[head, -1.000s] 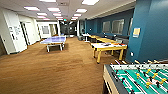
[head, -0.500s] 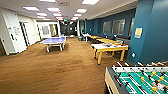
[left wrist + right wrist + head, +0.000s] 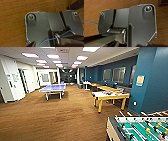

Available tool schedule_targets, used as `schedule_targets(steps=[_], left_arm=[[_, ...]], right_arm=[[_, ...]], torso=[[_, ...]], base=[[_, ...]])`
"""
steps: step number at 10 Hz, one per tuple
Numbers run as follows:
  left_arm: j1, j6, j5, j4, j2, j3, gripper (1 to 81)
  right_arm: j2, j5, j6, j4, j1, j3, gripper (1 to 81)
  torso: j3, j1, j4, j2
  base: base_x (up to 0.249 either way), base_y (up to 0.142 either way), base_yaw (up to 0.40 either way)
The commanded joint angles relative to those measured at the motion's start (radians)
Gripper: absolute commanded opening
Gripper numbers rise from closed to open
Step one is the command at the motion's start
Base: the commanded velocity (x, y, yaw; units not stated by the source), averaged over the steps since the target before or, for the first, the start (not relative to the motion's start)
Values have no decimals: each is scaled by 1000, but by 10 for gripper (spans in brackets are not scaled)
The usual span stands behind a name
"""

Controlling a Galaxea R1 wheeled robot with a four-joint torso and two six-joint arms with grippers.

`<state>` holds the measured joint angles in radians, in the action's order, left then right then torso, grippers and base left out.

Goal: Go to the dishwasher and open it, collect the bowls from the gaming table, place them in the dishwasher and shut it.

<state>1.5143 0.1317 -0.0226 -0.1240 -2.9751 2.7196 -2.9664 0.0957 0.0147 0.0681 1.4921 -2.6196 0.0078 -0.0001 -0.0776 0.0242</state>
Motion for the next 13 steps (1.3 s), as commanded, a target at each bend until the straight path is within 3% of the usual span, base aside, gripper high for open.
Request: schedule_targets(steps=[1, 13], left_arm=[[-53, -3, 52, 1, 5, 3, 811], [-53, -3, 52, 3, 5, 3, 811]], right_arm=[[4, 53, -4, 4, -60, 3, 811], [-1, 53, -4, 4, -62, 4, 811]], torso=[[0, 0, 0, 0], [0, 0, 0, 1]], base=[[192, 0, 0], [191, 5, 0]])
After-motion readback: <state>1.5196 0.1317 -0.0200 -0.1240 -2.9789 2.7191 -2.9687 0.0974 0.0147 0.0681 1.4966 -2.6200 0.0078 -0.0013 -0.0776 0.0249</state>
